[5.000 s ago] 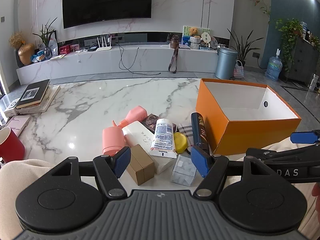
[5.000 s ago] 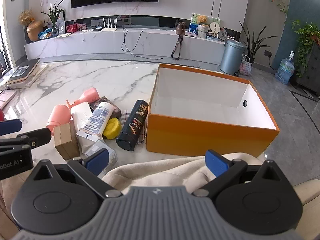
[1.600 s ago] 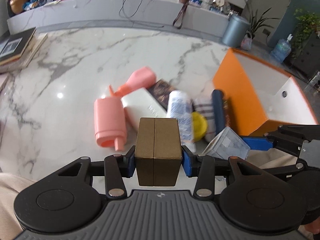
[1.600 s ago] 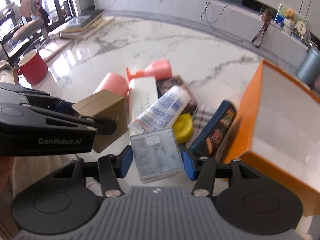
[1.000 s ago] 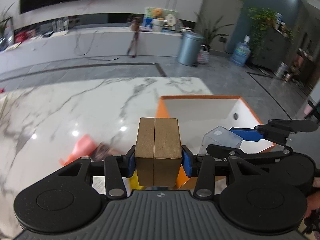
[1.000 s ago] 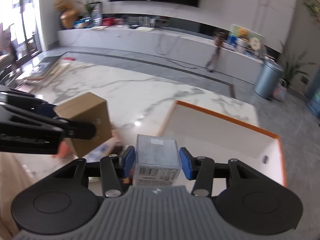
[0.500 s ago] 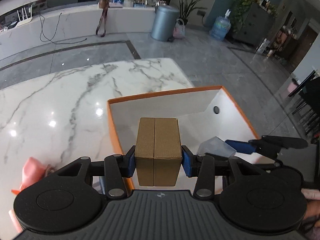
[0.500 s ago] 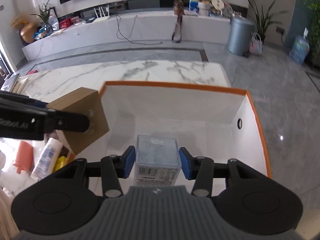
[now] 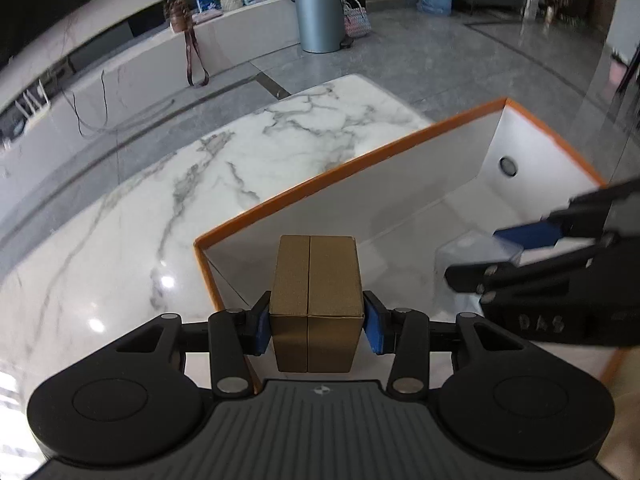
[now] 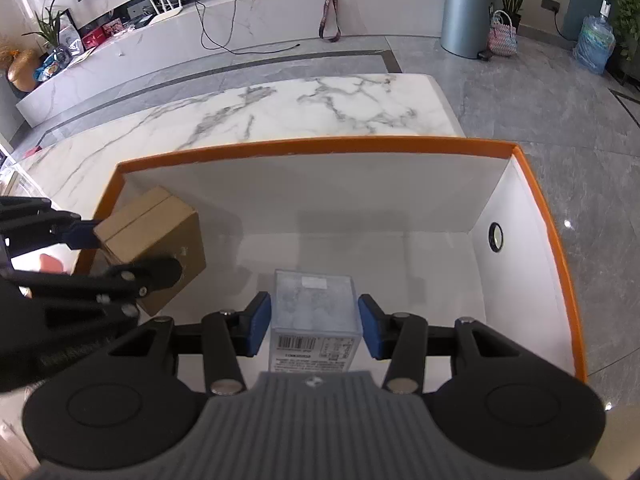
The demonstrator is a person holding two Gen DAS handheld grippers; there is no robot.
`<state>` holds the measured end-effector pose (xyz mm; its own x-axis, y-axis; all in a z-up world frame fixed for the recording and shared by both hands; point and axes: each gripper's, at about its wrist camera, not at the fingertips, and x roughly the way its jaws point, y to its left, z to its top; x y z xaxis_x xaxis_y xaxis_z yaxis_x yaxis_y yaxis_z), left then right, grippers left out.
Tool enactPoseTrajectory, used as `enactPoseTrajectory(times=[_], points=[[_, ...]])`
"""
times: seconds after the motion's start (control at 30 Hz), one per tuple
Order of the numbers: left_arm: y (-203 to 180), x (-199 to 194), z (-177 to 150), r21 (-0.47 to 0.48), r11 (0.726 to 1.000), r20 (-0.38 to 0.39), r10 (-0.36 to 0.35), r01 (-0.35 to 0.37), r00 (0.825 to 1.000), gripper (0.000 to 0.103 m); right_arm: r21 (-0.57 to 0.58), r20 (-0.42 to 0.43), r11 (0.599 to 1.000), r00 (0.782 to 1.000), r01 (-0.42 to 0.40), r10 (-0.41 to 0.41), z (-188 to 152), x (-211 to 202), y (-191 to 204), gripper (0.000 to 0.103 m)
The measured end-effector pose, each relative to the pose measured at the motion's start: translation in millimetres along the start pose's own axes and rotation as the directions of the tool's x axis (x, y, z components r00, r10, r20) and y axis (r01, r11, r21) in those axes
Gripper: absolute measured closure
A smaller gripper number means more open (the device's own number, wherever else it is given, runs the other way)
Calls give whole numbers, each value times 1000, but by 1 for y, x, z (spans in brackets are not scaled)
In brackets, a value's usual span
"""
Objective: Organize rigid objects
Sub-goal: 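Carry both boxes into the orange box and release the brown box from the left tool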
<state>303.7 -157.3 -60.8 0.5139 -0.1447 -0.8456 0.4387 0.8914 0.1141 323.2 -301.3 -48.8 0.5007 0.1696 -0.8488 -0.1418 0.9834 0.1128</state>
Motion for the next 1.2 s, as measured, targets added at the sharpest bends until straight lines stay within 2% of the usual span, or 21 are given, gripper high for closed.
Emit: enactPoseTrajectory(times=[0.3,0.43,0.5,0.63,0.67,0.7,0.77,1.03,1.17,1.2], points=[[-12,24,1,119,987,-13,110,-108,994,52,44,-17,999,999,-26,27,13,19,2,55],[-17,31,1,150,980,-17,134,-130,991,52,56,-25,998,999,-27,29,15,25,6,55],[-16,33,0,150,979,-16,139,-135,990,47,60,-31,998,999,-29,31,15,28,7,55],[-16,31,-2,142,981,6,133,-132,991,45,64,-35,998,999,-17,20,15,29,7,55],[-17,29,-3,149,979,17,138,-139,990,42,66,-34,998,999,-17,19,15,29,7,55],[-17,27,-4,153,977,31,145,-148,989,33,67,-35,998,999,-16,19,15,28,7,55],[-16,22,-5,148,977,53,144,-151,988,26,68,-33,998,999,-11,13,14,27,7,55],[4,-17,-9,64,996,124,59,-67,991,28,78,-35,997,999,11,-8,11,22,6,55],[20,-37,-7,-6,998,148,56,-55,987,29,91,-55,996,999,2,3,9,29,11,55],[26,-40,-7,-31,998,149,51,-47,988,32,96,-60,995,998,-5,11,9,31,14,55]])
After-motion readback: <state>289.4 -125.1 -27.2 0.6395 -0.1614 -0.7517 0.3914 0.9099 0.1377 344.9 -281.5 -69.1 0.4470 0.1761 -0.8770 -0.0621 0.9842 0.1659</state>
